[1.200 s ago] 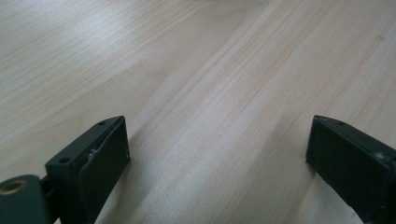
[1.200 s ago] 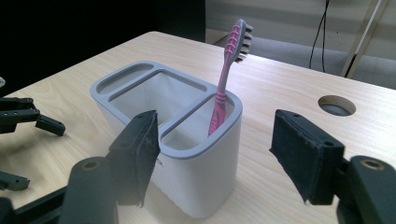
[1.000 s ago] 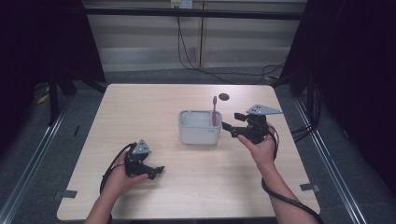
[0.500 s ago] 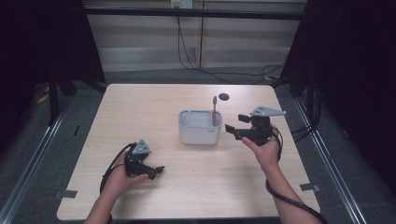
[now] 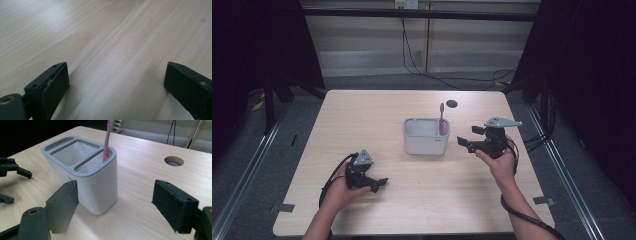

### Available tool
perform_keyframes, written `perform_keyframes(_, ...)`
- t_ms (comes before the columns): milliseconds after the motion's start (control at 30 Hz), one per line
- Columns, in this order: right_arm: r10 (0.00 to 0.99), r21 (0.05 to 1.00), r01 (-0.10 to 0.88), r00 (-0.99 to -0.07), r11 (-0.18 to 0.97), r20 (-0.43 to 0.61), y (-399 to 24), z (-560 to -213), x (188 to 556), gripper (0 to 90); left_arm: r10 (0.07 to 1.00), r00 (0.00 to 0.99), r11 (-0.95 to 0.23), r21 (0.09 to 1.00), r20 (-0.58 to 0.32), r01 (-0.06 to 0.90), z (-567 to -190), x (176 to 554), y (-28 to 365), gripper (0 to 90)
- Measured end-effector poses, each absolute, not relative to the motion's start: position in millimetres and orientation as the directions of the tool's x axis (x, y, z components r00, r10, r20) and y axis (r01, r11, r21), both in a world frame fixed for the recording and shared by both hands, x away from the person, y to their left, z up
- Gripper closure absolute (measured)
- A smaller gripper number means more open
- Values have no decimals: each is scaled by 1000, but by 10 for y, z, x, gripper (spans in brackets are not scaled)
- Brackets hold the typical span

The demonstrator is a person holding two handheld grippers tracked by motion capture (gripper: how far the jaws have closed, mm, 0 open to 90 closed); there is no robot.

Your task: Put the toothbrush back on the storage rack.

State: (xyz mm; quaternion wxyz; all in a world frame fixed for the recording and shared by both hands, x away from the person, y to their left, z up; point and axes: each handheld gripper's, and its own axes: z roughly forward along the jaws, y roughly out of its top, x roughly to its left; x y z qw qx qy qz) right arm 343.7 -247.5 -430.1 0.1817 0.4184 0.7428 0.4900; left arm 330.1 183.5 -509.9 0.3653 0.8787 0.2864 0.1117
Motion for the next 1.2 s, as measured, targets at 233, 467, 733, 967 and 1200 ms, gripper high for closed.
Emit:
perform_keyframes(233, 798, 875, 451, -586, 174, 143, -2526, -4376, 3409, 203, 584, 811, -567, 707, -15, 421, -5100, 3301, 1835, 57)
perform_keyframes(467, 805, 869, 463, -575, 176, 144, -2589, -4468, 3380, 204, 585, 811, -569, 706, -13, 422, -5099, 3301, 1835, 57)
perform_keyframes(733, 808, 864, 471, -572, 179, 145, -2648, -4546, 3360, 205, 585, 811, -569, 706, -13, 422, -5098, 3301, 1836, 57)
perform_keyframes(967, 815, 859, 478, -564, 187, 136, -2690, -4601, 3343, 204, 585, 811, -569, 706, -13, 422, -5099, 3301, 1835, 57)
perform_keyframes(1200, 818, 852, 485, -560, 195, 132, -2733, -4659, 3333, 203, 585, 811, -569, 706, -13, 422, -5099, 3301, 1835, 57)
